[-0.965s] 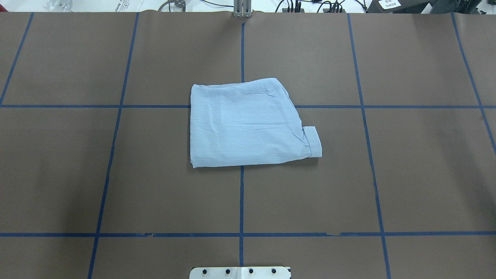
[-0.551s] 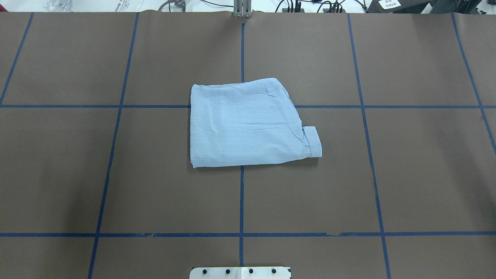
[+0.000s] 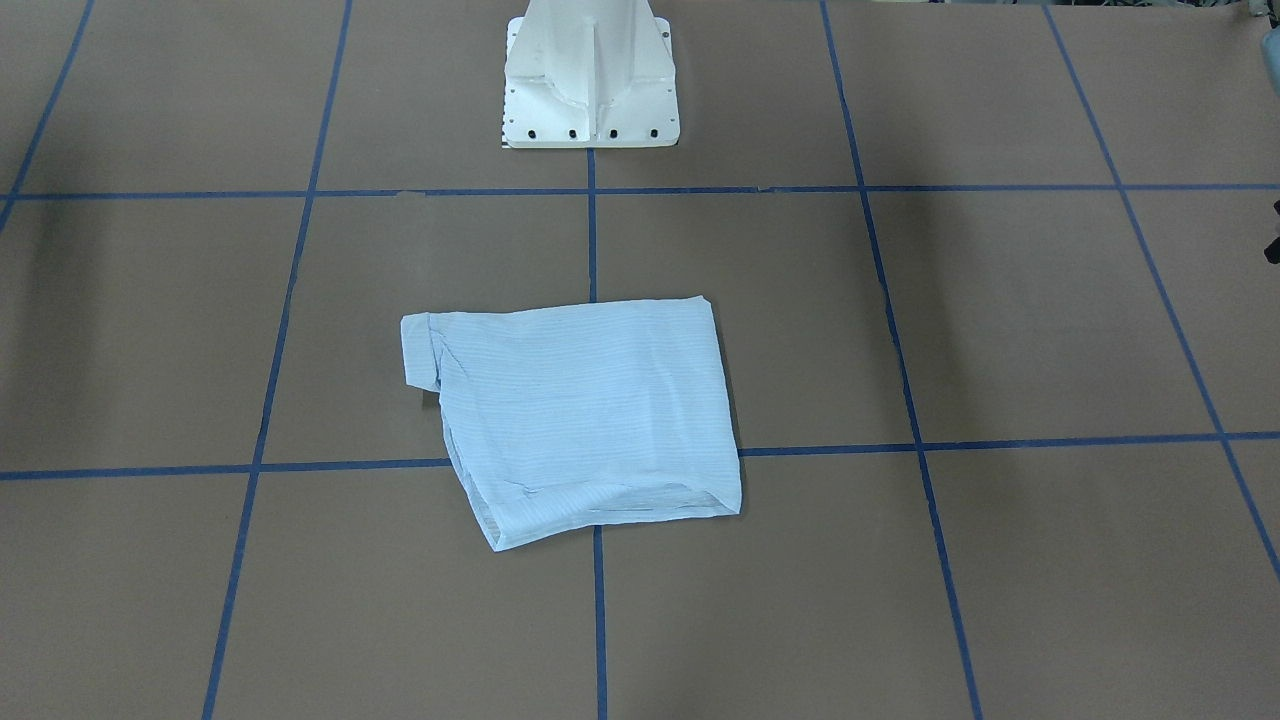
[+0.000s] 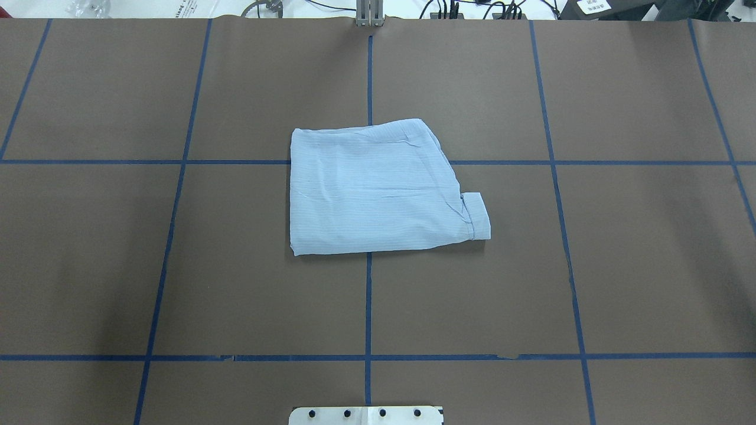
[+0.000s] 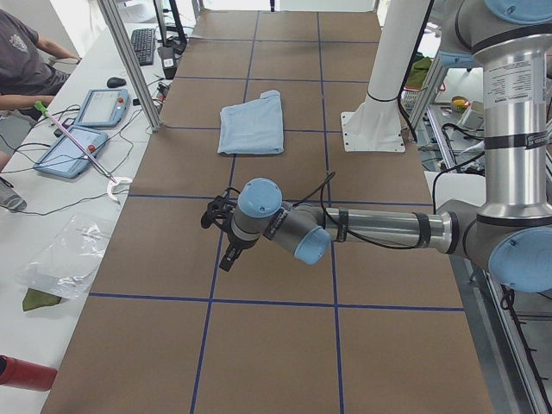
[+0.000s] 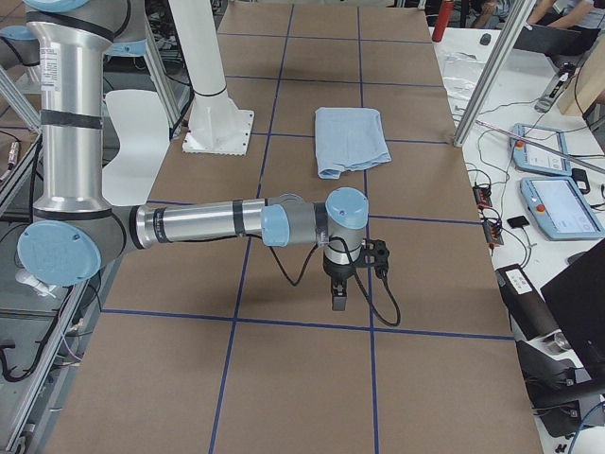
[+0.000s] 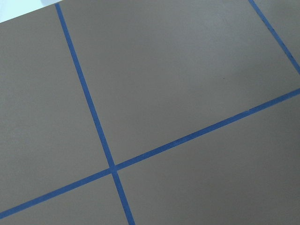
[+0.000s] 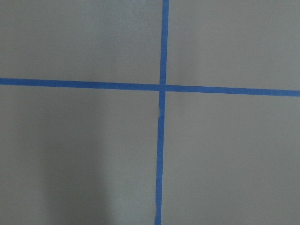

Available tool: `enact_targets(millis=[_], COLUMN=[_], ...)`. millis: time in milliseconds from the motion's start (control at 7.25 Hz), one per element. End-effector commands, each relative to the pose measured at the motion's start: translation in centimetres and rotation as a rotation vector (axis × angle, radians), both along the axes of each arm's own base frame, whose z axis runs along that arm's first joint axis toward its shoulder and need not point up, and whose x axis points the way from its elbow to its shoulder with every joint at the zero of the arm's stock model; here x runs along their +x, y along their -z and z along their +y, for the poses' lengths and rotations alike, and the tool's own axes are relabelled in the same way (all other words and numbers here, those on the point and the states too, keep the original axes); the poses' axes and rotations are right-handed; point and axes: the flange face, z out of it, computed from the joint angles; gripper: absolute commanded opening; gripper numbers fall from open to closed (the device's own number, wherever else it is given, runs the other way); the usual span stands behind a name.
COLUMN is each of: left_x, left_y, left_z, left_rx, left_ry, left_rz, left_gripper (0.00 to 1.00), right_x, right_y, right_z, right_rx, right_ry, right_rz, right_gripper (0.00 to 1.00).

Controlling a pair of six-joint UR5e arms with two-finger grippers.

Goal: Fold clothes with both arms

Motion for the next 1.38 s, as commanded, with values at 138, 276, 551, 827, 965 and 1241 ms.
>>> enact_targets(millis=[138,276,551,827,965,1241], left_x=[-0.8,-1.1,-2.5,-2.6,-2.8,-2.9], left_y=[-0.6,-1.0,-1.9,-2.1,-2.3,-2.1], left_z=[-0.4,-0.5,0.0,0.6,0.7,0.6], left_rx=[0.001,-0.007,-0.121,-0.119,-0.120,-0.117], left_ry=[0.051,0.069,0.089,0.090,0.096,0.098], left_rz=[-0.073,-0.102,-0.103,-0.106,-0.112,-0.111], left_gripper=[1.00,1.00,1.00,1.00,1.00,1.00], right_x=[0.0,0.0,0.0,0.0,0.0,0.0], right_y=[-0.2,-0.4,-0.4,-0.3,-0.3,-0.2], right_z=[0.0,0.0,0.0,0.0,0.0,0.0], right_rx=[-0.002,-0.005,-0.007,-0.006,-0.008,-0.007], right_ry=[0.001,0.001,-0.002,-0.001,-0.003,-0.003], right_rz=[0.002,0.002,0.004,0.002,0.002,0.000], right_gripper=[1.00,1.00,1.00,1.00,1.00,1.00])
